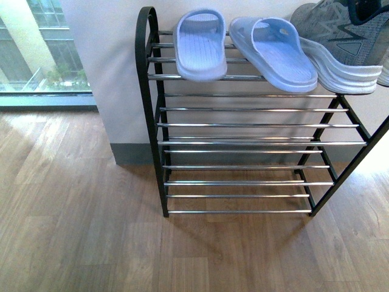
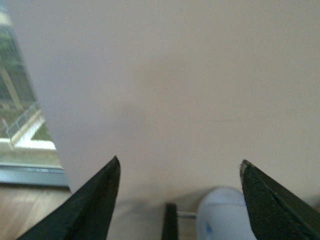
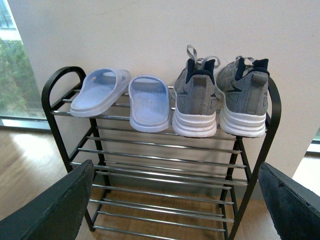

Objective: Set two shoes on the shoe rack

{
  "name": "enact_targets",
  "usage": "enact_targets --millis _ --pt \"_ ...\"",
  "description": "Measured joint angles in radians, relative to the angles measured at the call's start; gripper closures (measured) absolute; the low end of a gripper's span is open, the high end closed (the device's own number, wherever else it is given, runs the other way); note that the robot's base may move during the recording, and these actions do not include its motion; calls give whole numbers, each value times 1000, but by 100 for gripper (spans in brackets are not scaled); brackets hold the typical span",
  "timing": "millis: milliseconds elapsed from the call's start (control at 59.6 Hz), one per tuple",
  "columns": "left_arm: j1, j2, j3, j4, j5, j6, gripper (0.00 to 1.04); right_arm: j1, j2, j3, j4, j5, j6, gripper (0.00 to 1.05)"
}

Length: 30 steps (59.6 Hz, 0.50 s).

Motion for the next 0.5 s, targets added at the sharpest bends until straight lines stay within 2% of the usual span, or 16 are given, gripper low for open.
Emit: enact_targets --millis 134,386,504 --pt "69 -129 -331 227 45 32 63 0 0 0 0 -1 0 9" --pt "143 -329 -724 363 138 45 104 0 0 0 0 -1 0 9" --pt "186 -423 -851 398 171 49 103 0 0 0 0 -1 0 9"
